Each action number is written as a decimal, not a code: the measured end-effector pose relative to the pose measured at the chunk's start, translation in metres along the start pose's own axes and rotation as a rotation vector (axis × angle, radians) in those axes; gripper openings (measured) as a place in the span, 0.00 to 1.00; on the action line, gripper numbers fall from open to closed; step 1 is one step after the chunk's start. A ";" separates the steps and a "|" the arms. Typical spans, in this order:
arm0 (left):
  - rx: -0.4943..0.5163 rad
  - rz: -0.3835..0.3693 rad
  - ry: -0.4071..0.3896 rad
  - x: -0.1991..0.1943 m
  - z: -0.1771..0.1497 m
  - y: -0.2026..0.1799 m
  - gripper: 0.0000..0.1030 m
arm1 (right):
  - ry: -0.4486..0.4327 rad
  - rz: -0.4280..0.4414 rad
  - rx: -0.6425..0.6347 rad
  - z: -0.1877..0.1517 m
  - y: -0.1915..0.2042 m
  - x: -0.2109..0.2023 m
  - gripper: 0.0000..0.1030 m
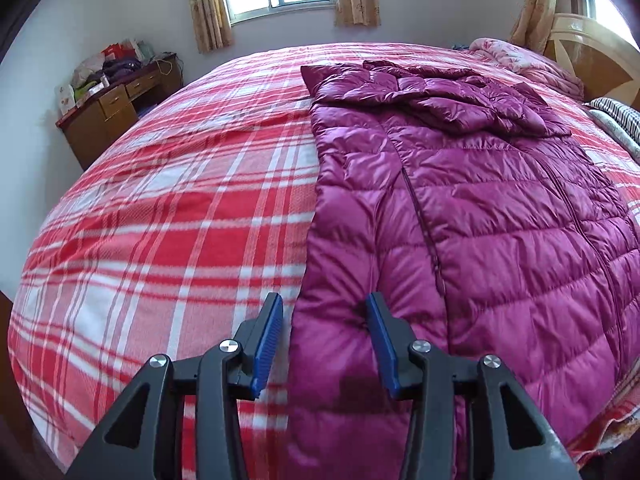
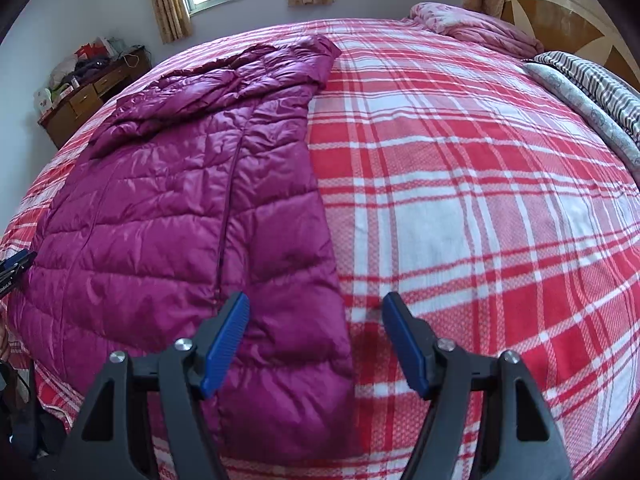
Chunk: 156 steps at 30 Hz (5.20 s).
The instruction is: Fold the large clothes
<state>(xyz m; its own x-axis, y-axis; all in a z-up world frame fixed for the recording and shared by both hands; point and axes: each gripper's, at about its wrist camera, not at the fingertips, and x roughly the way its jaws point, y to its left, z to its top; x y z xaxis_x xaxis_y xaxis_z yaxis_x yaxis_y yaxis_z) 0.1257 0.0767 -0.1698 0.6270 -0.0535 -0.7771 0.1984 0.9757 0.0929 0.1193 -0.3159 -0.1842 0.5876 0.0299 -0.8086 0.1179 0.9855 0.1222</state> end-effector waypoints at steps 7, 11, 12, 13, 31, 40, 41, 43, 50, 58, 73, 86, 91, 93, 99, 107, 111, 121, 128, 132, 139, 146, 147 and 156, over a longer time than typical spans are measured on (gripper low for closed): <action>-0.046 -0.095 0.037 -0.015 -0.019 0.003 0.44 | 0.028 0.067 -0.019 -0.024 0.010 -0.010 0.36; 0.010 -0.130 0.032 -0.021 -0.026 -0.010 0.14 | 0.023 0.135 -0.003 -0.028 0.011 -0.017 0.11; 0.019 -0.133 0.028 -0.024 -0.026 -0.011 0.12 | 0.009 0.140 -0.006 -0.028 0.012 -0.022 0.10; 0.023 -0.133 0.015 -0.029 -0.025 -0.011 0.09 | -0.003 0.147 -0.009 -0.028 0.013 -0.028 0.10; -0.041 -0.421 -0.318 -0.196 0.019 0.044 0.04 | -0.274 0.421 0.083 -0.005 -0.004 -0.178 0.08; -0.076 -0.419 -0.374 -0.200 0.062 0.062 0.04 | -0.404 0.480 0.135 0.043 -0.015 -0.197 0.07; -0.072 -0.410 -0.377 -0.192 0.070 0.062 0.04 | -0.407 0.476 0.147 0.053 -0.016 -0.190 0.07; -0.072 -0.394 -0.367 -0.168 0.090 0.059 0.04 | -0.409 0.468 0.166 0.072 -0.017 -0.175 0.07; -0.084 -0.334 -0.284 -0.075 0.151 0.054 0.04 | -0.397 0.369 0.194 0.134 -0.013 -0.119 0.07; -0.098 -0.265 -0.148 0.038 0.195 0.038 0.04 | -0.284 0.298 0.268 0.180 -0.024 -0.028 0.07; -0.131 -0.007 -0.196 0.058 0.208 0.050 0.40 | -0.168 0.130 0.174 0.218 -0.008 0.070 0.07; 0.131 0.222 -0.378 0.056 0.223 -0.066 0.72 | -0.298 -0.008 0.114 0.225 0.036 0.039 0.84; 0.159 0.286 -0.348 0.089 0.227 -0.100 0.72 | -0.265 0.079 -0.083 0.195 0.112 0.042 0.84; 0.161 0.318 -0.323 0.107 0.231 -0.105 0.72 | -0.241 0.065 -0.159 0.186 0.134 0.061 0.81; 0.052 0.338 -0.190 0.155 0.249 -0.081 0.72 | -0.169 0.022 -0.096 0.199 0.118 0.109 0.80; 0.041 0.328 -0.141 0.183 0.254 -0.085 0.76 | -0.141 0.008 -0.054 0.202 0.108 0.125 0.80; 0.032 0.309 -0.111 0.188 0.254 -0.081 0.80 | -0.120 0.007 -0.045 0.201 0.108 0.128 0.81; 0.019 0.310 -0.056 0.200 0.256 -0.077 0.88 | -0.085 -0.014 -0.047 0.203 0.108 0.138 0.82; 0.019 0.314 -0.044 0.203 0.256 -0.077 0.89 | -0.061 -0.038 -0.062 0.203 0.111 0.144 0.84; 0.019 0.318 -0.042 0.204 0.257 -0.077 0.89 | -0.054 -0.063 -0.075 0.203 0.113 0.145 0.84; 0.020 0.322 -0.042 0.204 0.256 -0.077 0.90 | -0.045 -0.088 -0.089 0.203 0.116 0.148 0.85; 0.021 0.323 -0.043 0.204 0.256 -0.077 0.90 | -0.042 -0.101 -0.096 0.204 0.118 0.149 0.85; 0.021 0.323 -0.043 0.204 0.256 -0.078 0.90 | -0.042 -0.102 -0.097 0.204 0.118 0.149 0.85; 0.024 0.332 -0.046 0.204 0.256 -0.078 0.90 | -0.042 -0.111 -0.102 0.204 0.119 0.150 0.85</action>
<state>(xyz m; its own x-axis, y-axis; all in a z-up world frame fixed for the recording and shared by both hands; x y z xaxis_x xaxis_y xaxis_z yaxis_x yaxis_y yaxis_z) 0.4307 -0.0645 -0.1763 0.6939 0.2566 -0.6728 -0.0052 0.9361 0.3517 0.3845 -0.2280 -0.1736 0.6086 -0.0853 -0.7889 0.1031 0.9943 -0.0279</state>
